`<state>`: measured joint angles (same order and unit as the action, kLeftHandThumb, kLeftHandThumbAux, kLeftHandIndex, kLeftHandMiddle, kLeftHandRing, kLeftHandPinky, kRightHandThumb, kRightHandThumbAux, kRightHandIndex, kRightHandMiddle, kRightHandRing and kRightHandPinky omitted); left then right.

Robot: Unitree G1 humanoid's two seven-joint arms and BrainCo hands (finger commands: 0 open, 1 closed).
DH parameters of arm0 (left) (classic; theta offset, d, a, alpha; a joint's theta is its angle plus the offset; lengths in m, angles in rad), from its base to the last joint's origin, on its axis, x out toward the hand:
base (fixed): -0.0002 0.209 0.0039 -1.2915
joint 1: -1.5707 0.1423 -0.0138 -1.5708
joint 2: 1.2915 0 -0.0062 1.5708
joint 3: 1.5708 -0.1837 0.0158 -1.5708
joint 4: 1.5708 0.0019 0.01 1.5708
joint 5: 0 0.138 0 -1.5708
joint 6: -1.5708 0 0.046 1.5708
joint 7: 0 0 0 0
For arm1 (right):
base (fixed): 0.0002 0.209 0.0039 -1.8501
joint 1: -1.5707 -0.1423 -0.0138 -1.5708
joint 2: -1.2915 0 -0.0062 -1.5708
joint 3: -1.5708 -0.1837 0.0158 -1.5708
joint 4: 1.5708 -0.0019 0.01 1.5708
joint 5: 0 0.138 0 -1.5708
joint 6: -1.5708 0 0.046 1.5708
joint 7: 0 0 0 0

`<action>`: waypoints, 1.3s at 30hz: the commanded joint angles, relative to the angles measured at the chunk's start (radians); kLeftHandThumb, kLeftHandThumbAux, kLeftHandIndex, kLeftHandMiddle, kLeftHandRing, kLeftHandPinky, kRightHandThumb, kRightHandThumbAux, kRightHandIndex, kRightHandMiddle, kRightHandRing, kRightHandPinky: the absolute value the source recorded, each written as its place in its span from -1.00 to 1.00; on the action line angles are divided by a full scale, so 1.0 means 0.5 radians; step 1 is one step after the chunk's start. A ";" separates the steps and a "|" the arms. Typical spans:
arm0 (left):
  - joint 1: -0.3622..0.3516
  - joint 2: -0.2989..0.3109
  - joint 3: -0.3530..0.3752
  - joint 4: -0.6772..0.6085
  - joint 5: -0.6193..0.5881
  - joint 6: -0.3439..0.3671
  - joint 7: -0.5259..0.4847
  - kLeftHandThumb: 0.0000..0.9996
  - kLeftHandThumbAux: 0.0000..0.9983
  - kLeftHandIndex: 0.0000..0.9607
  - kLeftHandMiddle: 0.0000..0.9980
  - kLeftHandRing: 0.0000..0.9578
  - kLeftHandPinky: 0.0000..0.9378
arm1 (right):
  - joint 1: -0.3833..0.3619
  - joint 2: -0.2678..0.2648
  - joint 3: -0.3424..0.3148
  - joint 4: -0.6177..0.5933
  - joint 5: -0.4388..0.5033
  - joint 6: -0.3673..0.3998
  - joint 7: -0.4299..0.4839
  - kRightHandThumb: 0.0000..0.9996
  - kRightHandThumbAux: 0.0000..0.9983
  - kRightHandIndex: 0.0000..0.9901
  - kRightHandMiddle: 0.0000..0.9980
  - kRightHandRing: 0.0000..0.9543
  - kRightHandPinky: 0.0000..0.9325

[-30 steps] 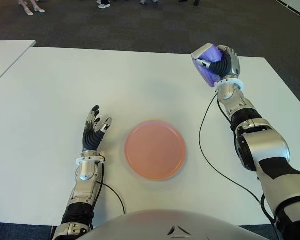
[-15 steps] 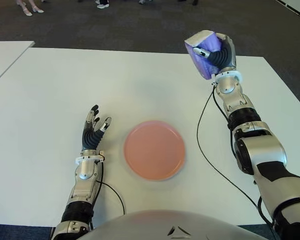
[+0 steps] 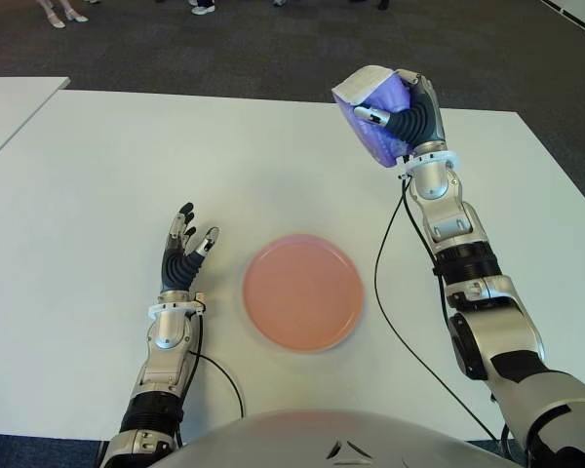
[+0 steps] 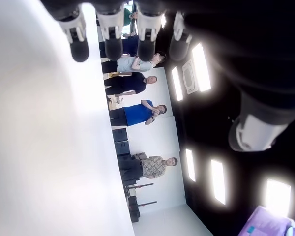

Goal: Put the tissue paper into the plate.

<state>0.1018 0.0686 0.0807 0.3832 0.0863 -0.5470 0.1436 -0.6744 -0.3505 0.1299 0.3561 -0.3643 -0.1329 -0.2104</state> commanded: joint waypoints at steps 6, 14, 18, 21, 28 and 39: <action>0.070 -0.015 -0.026 0.133 0.001 0.024 -0.032 -1.00 0.02 -1.00 -1.00 -1.00 -1.00 | 0.265 0.011 0.016 -0.514 0.017 -0.062 0.208 1.00 0.34 -0.16 0.07 0.75 -0.06; 0.072 -0.008 -0.035 0.126 -0.003 0.016 -0.038 -1.00 0.02 -1.00 -1.00 -1.00 -1.00 | 0.455 0.030 0.066 -0.734 -0.035 -0.185 0.264 1.00 0.34 -0.17 0.07 0.76 -0.06; 0.079 -0.005 -0.040 0.115 -0.005 0.013 -0.041 -1.00 0.02 -1.00 -1.00 -1.00 -1.00 | 0.519 0.031 0.075 -0.844 -0.034 -0.173 0.334 0.81 0.35 -0.19 0.07 0.78 0.45; 0.080 -0.004 -0.042 0.112 -0.004 0.013 -0.043 -1.00 0.02 -1.00 -1.00 -1.00 -1.00 | 0.547 0.036 0.072 -0.888 -0.034 -0.169 0.375 0.74 0.35 -0.19 0.07 0.79 0.65; 0.065 -0.008 -0.037 0.125 0.000 0.022 -0.024 -1.00 0.03 -1.00 -1.00 -1.00 -1.00 | 0.640 0.027 0.096 -0.999 -0.001 -0.220 0.489 0.72 0.35 -0.19 0.08 0.80 0.78; 0.060 -0.004 -0.037 0.129 -0.011 0.032 -0.040 -1.00 0.03 -1.00 -1.00 -1.00 -1.00 | 0.710 -0.038 0.163 -1.045 -0.017 -0.322 0.715 0.71 0.36 -0.19 0.08 0.78 0.80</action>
<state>0.0979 0.0729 0.0675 0.3962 0.0790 -0.5426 0.1351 -0.3429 -0.3602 0.1889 -0.1655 -0.3676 -0.2779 0.1139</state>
